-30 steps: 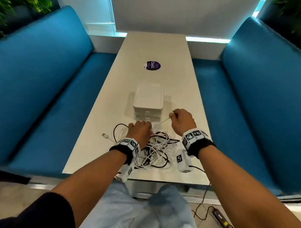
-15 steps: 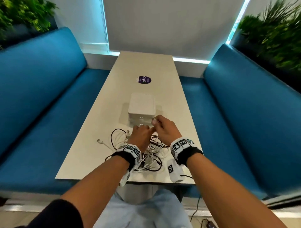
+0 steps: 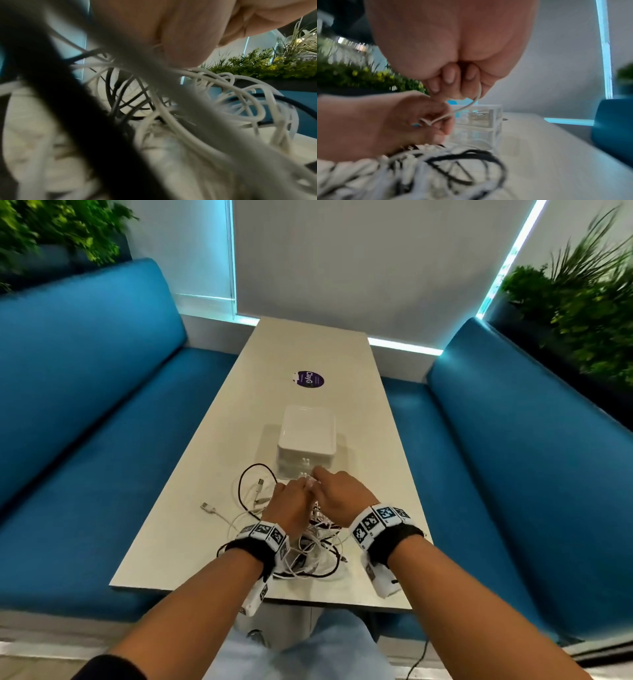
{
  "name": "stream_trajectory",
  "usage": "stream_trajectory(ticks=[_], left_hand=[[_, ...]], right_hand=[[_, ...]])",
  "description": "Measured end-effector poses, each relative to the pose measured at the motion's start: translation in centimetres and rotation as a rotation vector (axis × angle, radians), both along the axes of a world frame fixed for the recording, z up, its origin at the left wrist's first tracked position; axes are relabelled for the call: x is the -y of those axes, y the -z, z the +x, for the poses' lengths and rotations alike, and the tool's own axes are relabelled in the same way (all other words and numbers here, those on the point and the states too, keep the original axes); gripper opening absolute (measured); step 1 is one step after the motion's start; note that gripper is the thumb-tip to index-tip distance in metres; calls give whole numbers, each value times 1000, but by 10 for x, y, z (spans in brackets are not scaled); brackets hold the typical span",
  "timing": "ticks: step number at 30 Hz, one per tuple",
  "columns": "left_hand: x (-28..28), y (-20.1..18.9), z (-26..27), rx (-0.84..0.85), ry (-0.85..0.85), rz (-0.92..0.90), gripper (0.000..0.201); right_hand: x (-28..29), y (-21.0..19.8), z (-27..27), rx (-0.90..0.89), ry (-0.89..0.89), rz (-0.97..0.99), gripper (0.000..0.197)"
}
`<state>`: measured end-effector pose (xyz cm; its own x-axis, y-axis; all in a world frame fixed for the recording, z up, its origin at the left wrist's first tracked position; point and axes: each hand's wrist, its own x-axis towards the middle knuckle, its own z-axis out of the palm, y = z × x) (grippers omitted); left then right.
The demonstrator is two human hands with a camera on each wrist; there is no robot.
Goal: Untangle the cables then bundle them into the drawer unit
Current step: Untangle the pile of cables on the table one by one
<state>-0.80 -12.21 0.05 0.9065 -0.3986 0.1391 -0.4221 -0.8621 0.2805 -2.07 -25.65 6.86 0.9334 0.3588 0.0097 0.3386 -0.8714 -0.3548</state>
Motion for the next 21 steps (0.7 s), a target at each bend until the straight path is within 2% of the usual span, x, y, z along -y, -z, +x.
stream_trajectory(ticks=[4,6,9,11,13,16,19,21], left_hand=[[-17,-1,9,68,41,38,39],[-17,-4,10,96,80,84,39],[-4,-10,8,102,91,135,29],[4,-12,6,83,86,108,26],[7,-10,7,102,103,88,24],[7,-9,6,141,113,105,25],[8,-9,-1,169,79,143,33],[8,-9,-4,162,60,136,24]], right_hand=[[29,-6,7,48,94,-346,29],[43,-4,7,50,151,-417,29],[45,6,4,26,195,-461,32],[39,12,2,-13,240,-364,30],[31,17,1,-46,278,-172,27],[22,23,-1,-35,271,21,30],[17,28,0,-46,246,28,32],[20,32,2,-65,236,-3,30]])
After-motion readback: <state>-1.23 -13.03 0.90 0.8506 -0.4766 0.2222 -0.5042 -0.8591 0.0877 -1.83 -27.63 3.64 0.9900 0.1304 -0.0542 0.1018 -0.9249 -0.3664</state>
